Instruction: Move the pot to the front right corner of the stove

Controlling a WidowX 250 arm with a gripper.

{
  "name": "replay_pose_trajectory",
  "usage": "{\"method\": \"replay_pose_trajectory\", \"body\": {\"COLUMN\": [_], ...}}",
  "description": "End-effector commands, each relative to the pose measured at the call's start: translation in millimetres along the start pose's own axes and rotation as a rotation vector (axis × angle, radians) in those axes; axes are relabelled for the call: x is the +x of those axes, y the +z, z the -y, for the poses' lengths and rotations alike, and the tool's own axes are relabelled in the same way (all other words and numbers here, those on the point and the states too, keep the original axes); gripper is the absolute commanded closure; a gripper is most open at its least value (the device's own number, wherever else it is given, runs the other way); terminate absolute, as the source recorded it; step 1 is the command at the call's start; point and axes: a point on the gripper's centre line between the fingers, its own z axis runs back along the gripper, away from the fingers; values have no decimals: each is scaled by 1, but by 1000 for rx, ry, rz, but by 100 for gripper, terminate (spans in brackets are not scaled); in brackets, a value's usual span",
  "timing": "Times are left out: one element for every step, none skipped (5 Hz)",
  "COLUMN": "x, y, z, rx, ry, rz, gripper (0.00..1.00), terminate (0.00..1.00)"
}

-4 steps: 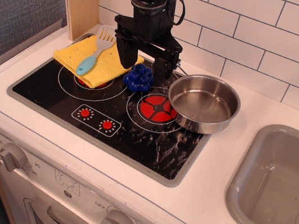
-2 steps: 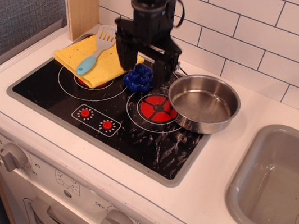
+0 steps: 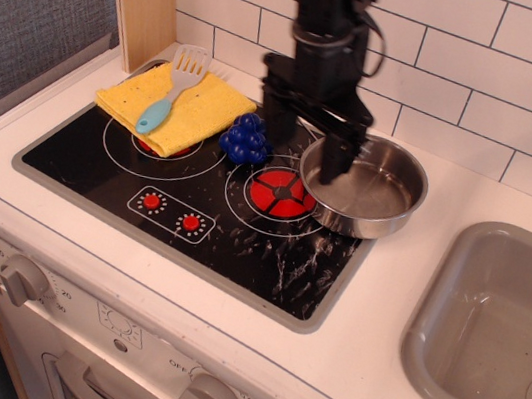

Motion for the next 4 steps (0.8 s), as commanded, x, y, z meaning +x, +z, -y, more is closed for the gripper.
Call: {"method": "replay_pose_trajectory", "body": {"x": [35,32,27,23], "y": [11,0,-20,-32], "z": [64,82,84,82], "rx": [-20,-7,-9,3], "ry": [-208,-250,-223,-188], "rz": [53,14,-41,-65], "gripper": [0,0,0,100], "terminate": [0,0,0,0]}}
